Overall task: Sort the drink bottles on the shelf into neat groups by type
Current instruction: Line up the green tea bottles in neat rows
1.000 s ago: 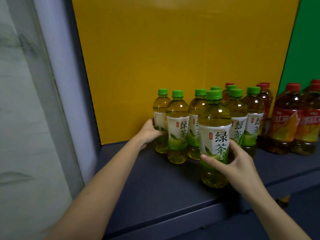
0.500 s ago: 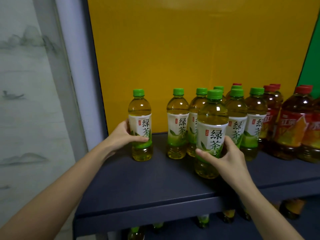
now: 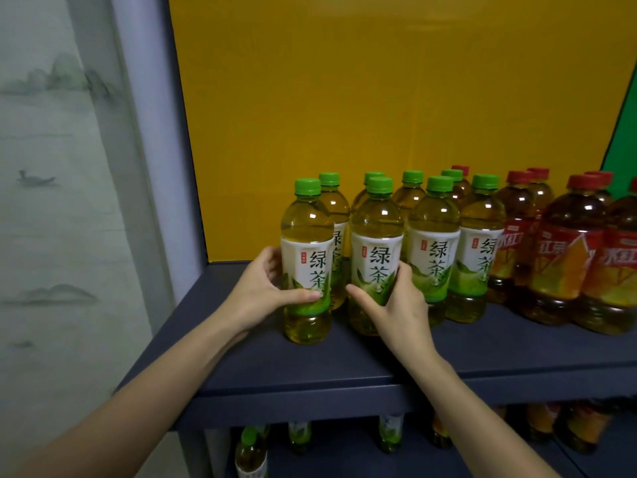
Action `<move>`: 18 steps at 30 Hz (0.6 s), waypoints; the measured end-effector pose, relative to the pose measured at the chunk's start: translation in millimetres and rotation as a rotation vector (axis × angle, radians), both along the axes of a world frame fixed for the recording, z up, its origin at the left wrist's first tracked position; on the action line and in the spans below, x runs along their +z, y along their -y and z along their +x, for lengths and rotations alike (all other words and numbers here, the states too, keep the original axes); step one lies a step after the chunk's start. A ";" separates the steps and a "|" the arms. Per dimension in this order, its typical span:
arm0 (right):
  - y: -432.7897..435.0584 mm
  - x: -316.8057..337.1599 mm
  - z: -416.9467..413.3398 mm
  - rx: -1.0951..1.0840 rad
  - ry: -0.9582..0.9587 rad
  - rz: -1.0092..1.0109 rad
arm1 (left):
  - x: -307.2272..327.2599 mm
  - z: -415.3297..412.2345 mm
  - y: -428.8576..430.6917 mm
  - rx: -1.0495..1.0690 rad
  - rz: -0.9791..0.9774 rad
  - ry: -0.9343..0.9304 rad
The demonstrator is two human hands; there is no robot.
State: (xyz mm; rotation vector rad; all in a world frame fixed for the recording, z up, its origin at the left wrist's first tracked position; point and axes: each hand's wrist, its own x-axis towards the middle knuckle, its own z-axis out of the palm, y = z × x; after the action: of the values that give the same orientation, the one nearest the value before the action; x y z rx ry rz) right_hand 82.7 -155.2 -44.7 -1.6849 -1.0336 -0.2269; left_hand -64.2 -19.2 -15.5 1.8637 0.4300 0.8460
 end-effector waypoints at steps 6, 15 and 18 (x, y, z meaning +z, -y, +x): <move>16.8 -10.8 4.6 -0.007 0.170 -0.005 | -11.7 14.1 26.3 0.076 0.028 0.106; 25.5 -10.9 16.6 0.006 0.174 -0.072 | -20.3 28.7 43.9 0.308 0.121 0.127; 24.3 -13.5 17.2 -0.006 0.184 -0.025 | -22.8 29.3 46.8 0.346 0.131 0.140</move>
State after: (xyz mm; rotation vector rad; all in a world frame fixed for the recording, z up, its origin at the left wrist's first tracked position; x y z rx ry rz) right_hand 99.9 -179.5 -58.2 -1.7142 -1.1708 -0.3799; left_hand -34.9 -66.0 -38.3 1.8621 0.6333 1.2547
